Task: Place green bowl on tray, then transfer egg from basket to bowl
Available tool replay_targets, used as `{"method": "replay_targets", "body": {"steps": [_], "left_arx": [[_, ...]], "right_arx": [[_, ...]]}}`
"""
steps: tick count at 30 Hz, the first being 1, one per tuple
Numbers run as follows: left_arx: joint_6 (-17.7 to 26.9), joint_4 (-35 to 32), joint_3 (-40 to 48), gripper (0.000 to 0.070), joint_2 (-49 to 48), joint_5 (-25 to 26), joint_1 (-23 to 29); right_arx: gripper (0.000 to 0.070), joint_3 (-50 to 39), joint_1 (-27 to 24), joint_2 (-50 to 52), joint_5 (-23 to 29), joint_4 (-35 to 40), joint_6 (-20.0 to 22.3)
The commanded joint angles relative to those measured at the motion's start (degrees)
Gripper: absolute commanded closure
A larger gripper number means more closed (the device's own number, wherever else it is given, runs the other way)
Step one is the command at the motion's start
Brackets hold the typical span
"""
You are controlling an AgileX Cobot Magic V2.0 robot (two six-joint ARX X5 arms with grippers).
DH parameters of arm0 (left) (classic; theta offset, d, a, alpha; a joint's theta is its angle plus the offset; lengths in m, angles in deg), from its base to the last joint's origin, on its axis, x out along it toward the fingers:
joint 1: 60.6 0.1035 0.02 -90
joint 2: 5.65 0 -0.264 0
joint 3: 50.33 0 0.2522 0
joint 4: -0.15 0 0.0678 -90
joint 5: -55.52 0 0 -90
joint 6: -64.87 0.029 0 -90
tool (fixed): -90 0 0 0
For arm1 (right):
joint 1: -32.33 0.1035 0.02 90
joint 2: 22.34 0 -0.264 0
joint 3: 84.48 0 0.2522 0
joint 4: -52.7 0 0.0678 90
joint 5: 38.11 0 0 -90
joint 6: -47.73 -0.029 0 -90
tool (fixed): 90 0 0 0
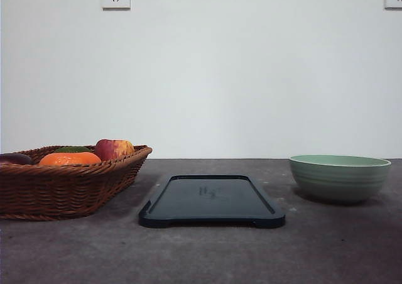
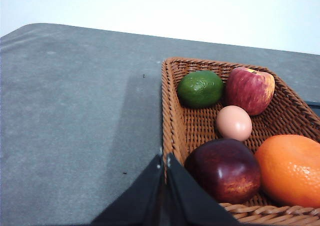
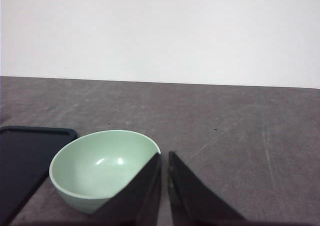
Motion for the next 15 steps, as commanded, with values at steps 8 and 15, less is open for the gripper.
{"method": "replay_targets", "body": {"steps": [8, 15], "left_arx": [[-18.24, 0.42, 1.07, 0.0700, 0.07, -0.07, 0.04], [-39.33, 0.39, 0.96, 0.0700, 0.07, 0.46, 0.02]], "right_arx": [[0.0684, -0.24, 0.22, 0.00, -0.03, 0.87, -1.63], [0.0692, -0.24, 0.20, 0.00, 2.91, 0.96, -19.59]]}}
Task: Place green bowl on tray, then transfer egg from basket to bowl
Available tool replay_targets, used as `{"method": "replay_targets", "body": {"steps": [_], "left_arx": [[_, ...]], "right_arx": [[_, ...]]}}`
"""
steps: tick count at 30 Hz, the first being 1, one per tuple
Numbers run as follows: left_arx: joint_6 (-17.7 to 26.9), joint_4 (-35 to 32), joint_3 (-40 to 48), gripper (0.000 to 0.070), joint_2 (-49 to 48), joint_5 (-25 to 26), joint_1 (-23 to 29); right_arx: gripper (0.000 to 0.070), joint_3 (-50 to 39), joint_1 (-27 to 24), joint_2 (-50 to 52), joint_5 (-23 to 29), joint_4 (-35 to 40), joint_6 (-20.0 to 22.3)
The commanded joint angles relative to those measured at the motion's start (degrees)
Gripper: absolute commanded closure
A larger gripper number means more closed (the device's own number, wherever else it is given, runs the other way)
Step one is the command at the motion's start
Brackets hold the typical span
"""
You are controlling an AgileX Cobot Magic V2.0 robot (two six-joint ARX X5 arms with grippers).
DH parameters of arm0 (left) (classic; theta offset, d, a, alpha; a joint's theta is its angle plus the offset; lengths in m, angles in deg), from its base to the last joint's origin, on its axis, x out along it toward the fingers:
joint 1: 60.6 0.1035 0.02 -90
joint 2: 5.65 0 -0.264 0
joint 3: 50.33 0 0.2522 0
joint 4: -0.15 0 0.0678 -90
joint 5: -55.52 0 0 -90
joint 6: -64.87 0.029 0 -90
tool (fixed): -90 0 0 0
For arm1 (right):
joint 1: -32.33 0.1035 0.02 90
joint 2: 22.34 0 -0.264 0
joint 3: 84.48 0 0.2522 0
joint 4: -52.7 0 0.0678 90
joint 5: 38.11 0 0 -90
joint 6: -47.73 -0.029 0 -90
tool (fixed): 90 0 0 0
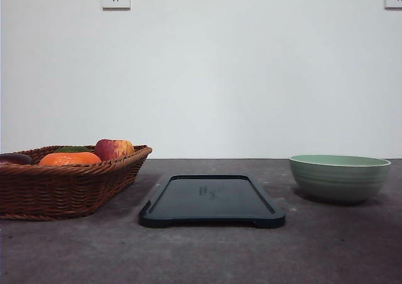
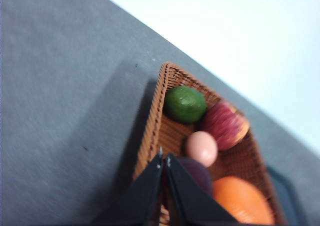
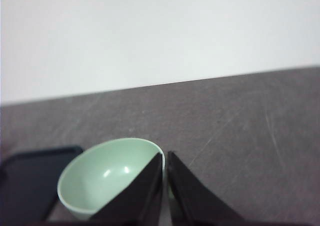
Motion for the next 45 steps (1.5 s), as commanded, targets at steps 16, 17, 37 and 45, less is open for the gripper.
{"method": "replay_targets", "body": {"steps": [16, 17, 37, 45], "left_arx": [[15.20, -23.60, 0.28, 0.0700, 0.09, -0.02, 0.04], [15.17, -24.54, 0.16, 0.0700, 0.09, -0.56, 0.04], [15.07, -1.25, -23.29, 0.0700, 23.54, 1.92, -0.09], [22.92, 7.69, -32.87, 0.0700, 38.17, 5.51, -0.09]], "right_arx": [[0.0692, -0.14, 0.20, -0.04, 1.01, 14.36, 2.92], [0.0693, -0.01, 0.20, -0.04, 1.07, 15.63, 2.89], [0.0694, 20.02, 0.20, -27.61, -5.13, 0.85, 2.41], [0.0694, 28.05, 0.20, -43.06, -10.05, -3.70, 3.74]]}}
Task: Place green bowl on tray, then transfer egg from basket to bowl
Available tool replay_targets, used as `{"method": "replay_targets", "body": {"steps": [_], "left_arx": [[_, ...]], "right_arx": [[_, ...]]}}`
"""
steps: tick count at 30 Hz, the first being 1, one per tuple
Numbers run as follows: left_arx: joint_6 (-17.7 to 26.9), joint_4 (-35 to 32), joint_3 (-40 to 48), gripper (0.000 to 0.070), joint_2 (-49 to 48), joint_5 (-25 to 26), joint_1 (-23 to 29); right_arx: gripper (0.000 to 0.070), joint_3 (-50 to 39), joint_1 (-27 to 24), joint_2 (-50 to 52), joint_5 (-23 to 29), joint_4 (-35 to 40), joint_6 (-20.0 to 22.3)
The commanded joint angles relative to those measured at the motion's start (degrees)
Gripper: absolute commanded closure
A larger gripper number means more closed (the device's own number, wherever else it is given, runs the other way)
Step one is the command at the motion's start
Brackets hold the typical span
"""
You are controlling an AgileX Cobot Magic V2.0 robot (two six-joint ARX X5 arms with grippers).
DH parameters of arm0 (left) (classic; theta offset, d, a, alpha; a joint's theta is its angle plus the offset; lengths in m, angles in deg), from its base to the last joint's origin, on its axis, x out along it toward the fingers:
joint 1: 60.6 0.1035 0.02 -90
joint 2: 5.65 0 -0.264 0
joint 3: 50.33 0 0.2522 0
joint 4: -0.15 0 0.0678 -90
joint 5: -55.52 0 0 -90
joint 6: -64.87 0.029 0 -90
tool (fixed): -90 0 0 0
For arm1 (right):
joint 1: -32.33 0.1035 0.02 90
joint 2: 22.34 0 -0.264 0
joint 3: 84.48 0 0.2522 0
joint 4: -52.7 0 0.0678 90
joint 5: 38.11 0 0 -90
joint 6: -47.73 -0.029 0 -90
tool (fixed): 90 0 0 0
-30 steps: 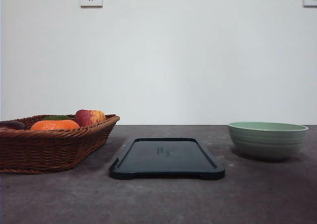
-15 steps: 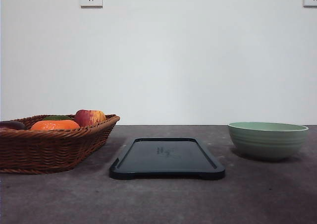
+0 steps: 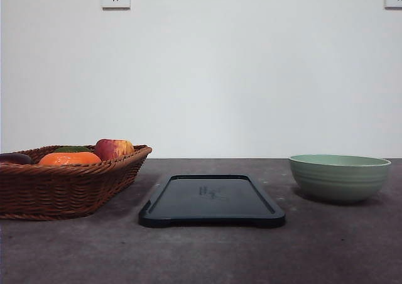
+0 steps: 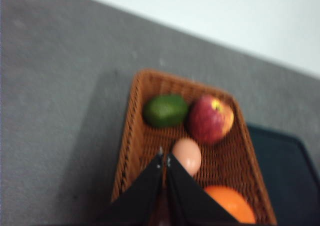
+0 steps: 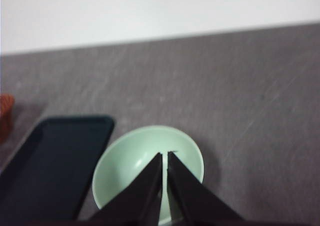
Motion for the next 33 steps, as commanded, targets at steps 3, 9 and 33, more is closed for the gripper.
{"method": "replay_targets", "body": {"steps": [3, 9, 33], "left_arx": [[6.33, 3.06, -4.36, 0.0700, 7.07, 2.56, -0.02], [10.09, 5.70, -8.02, 0.0700, 14.98, 5.40, -0.07], [9.89, 5.94, -8.26, 0.0385, 15.92, 6.84, -0.07]], "right_arx": [[0.0694, 4.13, 0.20, -6.43, -0.17, -3.22, 0.87], [0.0694, 6.94, 0.20, -13.14, -1.13, -5.72, 0.85], [0.0341, 22.06, -0.71, -19.47, -1.55, -27.22, -0.01]]}}
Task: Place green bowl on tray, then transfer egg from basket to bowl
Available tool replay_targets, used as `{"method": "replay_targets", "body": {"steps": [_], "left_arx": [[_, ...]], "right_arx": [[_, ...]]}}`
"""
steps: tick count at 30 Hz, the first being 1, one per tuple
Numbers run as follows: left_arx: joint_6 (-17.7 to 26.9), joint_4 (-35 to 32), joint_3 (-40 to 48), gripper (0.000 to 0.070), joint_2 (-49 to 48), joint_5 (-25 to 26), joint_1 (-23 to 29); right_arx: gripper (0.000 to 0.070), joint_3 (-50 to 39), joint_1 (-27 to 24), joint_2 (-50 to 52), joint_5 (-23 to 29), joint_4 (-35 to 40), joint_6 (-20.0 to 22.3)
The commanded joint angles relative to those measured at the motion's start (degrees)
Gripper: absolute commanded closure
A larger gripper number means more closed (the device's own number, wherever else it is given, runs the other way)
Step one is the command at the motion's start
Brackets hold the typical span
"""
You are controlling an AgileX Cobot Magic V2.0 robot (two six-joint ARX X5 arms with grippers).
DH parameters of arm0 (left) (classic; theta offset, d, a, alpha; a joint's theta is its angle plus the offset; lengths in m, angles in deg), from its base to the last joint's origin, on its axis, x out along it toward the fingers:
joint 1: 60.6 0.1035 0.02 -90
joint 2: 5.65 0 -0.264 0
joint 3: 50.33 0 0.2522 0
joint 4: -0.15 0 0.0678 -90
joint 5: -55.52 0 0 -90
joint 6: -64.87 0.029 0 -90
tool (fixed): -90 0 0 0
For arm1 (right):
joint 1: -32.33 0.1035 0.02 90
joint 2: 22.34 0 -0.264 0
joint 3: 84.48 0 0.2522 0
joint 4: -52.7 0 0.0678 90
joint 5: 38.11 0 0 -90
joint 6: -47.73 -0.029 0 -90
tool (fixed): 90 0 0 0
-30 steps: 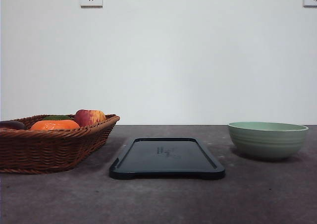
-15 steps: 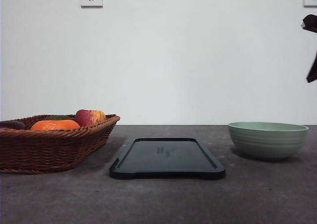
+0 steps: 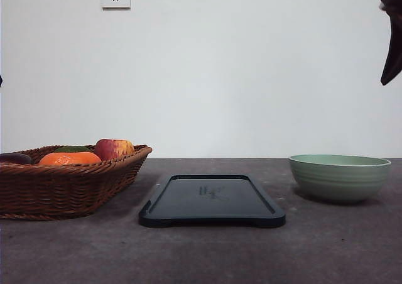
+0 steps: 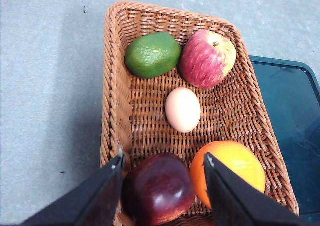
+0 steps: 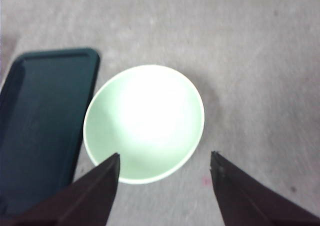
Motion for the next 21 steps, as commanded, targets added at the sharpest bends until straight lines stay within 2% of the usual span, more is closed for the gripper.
{"method": "replay_targets", "body": {"steps": [1, 8, 13, 21], "left_arx": [[0.74, -0.33, -1.03, 0.0385, 0.28, 0.28, -0.02], [0.74, -0.34, -1.03, 0.0385, 0.28, 0.28, -0.02], [0.72, -0.27, -1.03, 0.0385, 0.28, 0.28, -0.02], [0.74, -0.13, -1.03, 0.0385, 0.31, 0.28, -0.02]], "right_arx": [[0.0341, 4.51, -0.30, -2.74, -0.11, -4.45, 0.43], [0.0342, 19.37, -0.76, -14.21, 0.01, -18.61, 6.96], [0.0342, 27.73, -0.77, -23.60, 0.04, -24.57, 9.66], [0.0342, 33.42, -0.79, -35.92, 0.93, -24.30, 10.09]]}}
